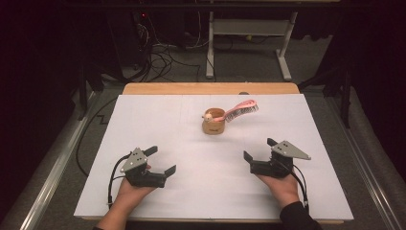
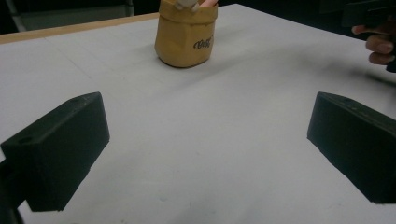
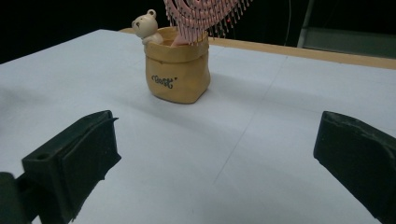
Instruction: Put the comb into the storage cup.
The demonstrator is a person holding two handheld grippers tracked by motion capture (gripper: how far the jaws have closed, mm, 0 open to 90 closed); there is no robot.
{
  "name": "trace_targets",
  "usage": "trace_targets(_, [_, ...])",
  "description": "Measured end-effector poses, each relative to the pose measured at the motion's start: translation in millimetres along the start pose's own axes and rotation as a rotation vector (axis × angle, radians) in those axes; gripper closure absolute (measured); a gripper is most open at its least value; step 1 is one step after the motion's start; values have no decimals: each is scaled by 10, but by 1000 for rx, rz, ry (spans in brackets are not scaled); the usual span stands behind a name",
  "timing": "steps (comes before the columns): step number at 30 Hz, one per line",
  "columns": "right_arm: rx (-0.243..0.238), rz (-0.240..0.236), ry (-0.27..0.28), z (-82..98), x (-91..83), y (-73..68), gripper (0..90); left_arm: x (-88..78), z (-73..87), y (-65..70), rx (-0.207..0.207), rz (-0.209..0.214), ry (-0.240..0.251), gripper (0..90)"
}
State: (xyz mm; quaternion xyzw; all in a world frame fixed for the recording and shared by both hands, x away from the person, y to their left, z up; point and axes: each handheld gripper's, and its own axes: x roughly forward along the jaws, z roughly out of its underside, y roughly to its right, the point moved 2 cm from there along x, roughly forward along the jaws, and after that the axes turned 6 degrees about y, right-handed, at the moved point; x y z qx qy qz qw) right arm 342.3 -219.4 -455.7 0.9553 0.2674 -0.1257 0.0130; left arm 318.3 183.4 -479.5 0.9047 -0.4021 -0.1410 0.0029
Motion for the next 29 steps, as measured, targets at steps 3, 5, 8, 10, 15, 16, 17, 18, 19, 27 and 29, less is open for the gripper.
trace_targets(3, [-5, -1, 15, 41, -149, 15, 2, -24, -4, -14, 1, -10, 3, 0])
trace_targets(5, [-2, 2, 28, 65, -241, 30, 2, -38, -6, -18, 1, -17, 4, 0])
trace_targets(8, [-1, 3, 47, 98, -413, 56, 3, -68, -6, -24, 4, -24, 2, 0])
trace_targets(10, [-7, 6, 62, 125, -542, 74, 2, -107, 0, -31, 7, -35, 3, 0])
trace_targets(15, [-9, 8, 80, 202, -719, 118, 2, -187, 17, -62, -15, -49, 11, 0])
trace_targets(16, [1, 12, 84, 209, -725, 126, 3, -196, 16, -70, -26, -53, 17, 0])
trace_targets(17, [11, 11, 88, 210, -726, 138, 2, -204, 15, -77, -29, -57, 19, 0])
trace_targets(18, [23, 13, 91, 210, -726, 142, 2, -213, 15, -84, -27, -60, 19, 0])
trace_targets(19, [22, 16, 92, 210, -725, 144, 3, -218, 15, -87, -29, -62, 21, 0])
trace_targets(27, [14, 23, 98, 214, -724, 145, 2, -268, 28, -126, -38, -71, 20, 0])
trace_targets(29, [18, 24, 101, 216, -730, 150, 3, -275, 30, -131, -36, -72, 19, 0])
